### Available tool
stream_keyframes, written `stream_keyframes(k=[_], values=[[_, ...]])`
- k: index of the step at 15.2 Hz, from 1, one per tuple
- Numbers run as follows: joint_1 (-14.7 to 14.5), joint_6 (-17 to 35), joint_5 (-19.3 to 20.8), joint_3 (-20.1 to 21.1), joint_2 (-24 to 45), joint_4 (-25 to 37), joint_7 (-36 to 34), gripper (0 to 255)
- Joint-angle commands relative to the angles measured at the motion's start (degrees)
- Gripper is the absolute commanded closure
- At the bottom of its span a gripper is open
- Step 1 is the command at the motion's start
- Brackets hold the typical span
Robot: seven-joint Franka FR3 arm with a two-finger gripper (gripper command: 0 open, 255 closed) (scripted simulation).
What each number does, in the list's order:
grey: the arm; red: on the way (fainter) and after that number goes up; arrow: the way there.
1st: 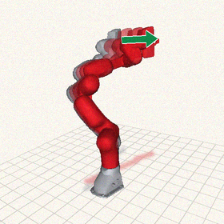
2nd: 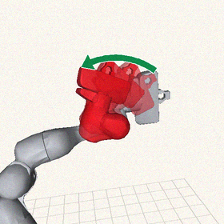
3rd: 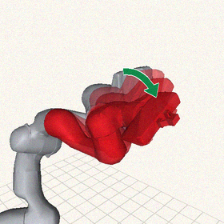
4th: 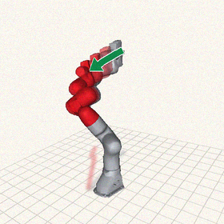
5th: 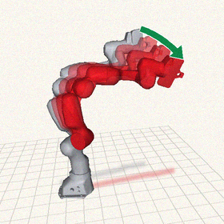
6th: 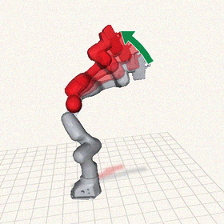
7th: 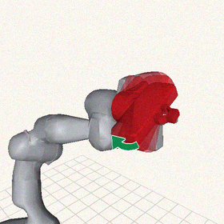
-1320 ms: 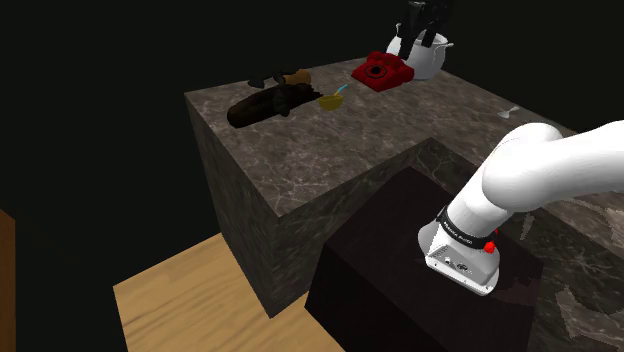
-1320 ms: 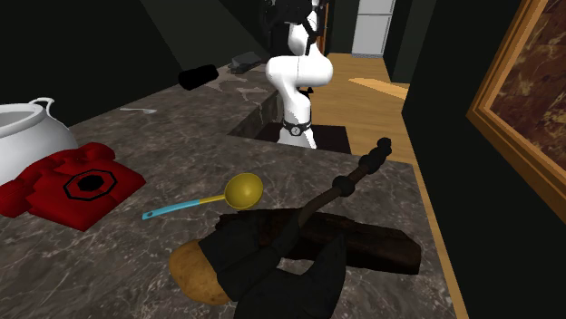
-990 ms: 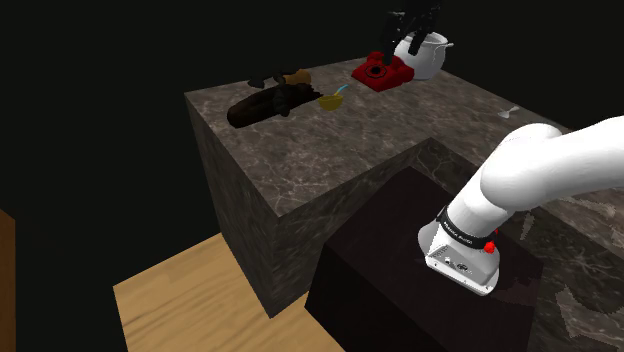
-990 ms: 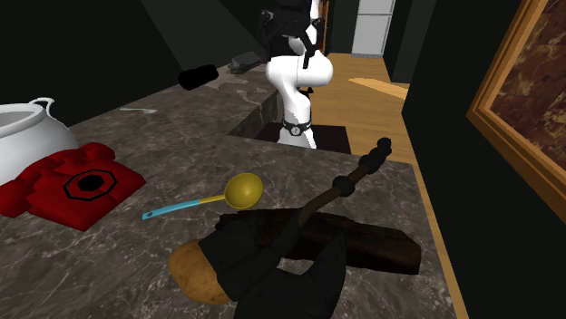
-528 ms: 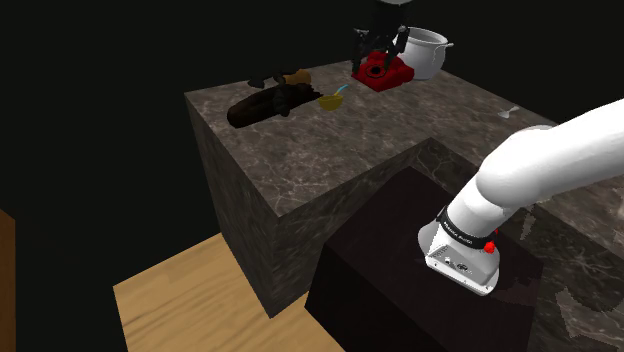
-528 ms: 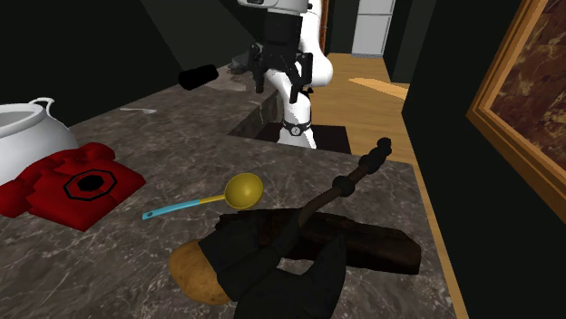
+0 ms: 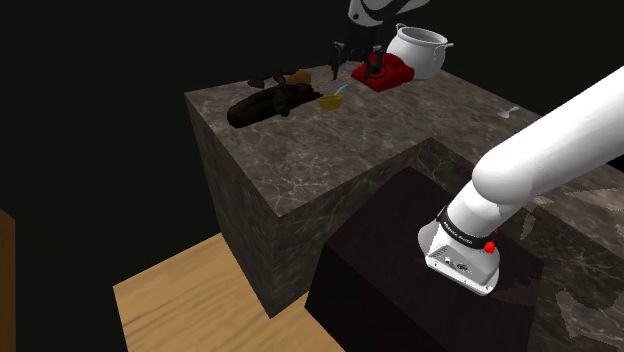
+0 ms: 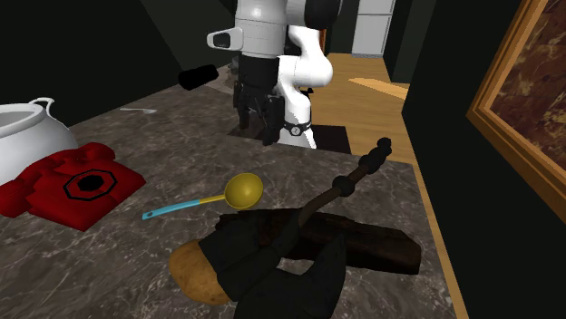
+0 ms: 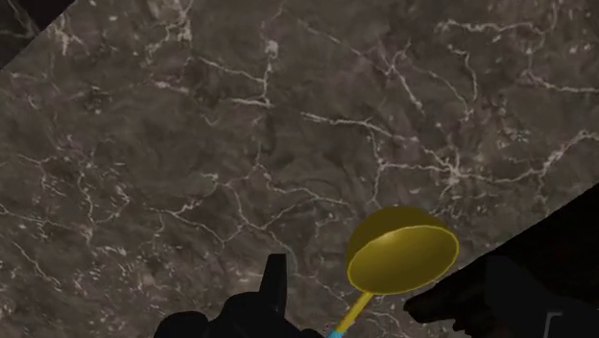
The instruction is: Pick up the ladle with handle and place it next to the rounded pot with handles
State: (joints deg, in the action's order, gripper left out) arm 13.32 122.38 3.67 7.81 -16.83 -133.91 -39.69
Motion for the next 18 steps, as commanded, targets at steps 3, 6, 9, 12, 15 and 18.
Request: stream_keyframes(k=[3, 6, 9, 12, 15, 18], values=[[2.5, 6.2, 1.2, -0.2, 7.9, 2.8, -7.7, 0], [3.9, 9.9, 2.3, -0.8, 13.5, 5.4, -13.2, 0], [5.1, 13.2, 3.2, -1.8, 19.0, 8.3, -18.5, 0], [5.7, 15.2, 3.6, -2.7, 22.6, 10.4, -21.9, 0], [5.8, 17.2, 4.1, -2.9, 24.3, 10.1, -22.2, 0], [5.8, 19.1, 4.5, -3.0, 26.1, 9.8, -22.5, 0]])
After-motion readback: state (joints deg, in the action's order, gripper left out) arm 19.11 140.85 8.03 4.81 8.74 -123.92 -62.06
